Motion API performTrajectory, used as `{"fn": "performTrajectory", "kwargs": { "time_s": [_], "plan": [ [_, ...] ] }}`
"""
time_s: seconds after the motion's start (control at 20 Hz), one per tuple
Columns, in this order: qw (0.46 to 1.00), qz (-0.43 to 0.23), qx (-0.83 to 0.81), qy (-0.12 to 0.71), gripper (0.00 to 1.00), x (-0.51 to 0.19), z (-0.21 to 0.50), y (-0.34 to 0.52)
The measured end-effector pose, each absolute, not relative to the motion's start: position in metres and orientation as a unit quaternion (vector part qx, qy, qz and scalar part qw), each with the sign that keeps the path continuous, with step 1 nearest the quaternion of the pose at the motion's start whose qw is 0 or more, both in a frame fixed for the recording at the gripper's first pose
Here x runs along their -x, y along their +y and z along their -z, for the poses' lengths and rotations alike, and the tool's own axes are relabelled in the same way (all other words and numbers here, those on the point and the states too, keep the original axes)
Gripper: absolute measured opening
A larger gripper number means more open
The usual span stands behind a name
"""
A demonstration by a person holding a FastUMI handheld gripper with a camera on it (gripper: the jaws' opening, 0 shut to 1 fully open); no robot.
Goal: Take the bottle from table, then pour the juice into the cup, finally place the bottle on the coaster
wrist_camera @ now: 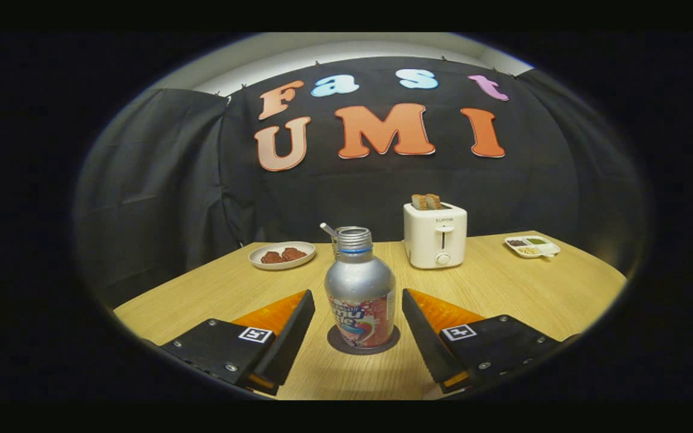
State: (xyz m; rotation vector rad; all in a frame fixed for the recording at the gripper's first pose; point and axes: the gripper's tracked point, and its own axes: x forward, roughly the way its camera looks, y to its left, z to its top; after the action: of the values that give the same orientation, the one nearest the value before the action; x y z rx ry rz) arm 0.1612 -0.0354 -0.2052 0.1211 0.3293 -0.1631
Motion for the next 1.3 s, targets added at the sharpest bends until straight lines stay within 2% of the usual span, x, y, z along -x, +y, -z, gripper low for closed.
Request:
{"fn": "performTrajectory", "kwargs": {
  "time_s": [0.3,0.55,0.95,1.3],
  "plan": [
    [0.988,0.052,-0.047,0.140,0.87,-0.132,0.163,-0.026],
    [0.997,0.049,-0.020,0.055,0.87,-0.096,0.082,-0.028],
    [0.996,0.079,0.000,-0.034,0.87,-0.043,-0.002,-0.056],
    [0.992,0.117,0.008,-0.054,0.87,-0.021,-0.025,-0.082]
  ]
}}
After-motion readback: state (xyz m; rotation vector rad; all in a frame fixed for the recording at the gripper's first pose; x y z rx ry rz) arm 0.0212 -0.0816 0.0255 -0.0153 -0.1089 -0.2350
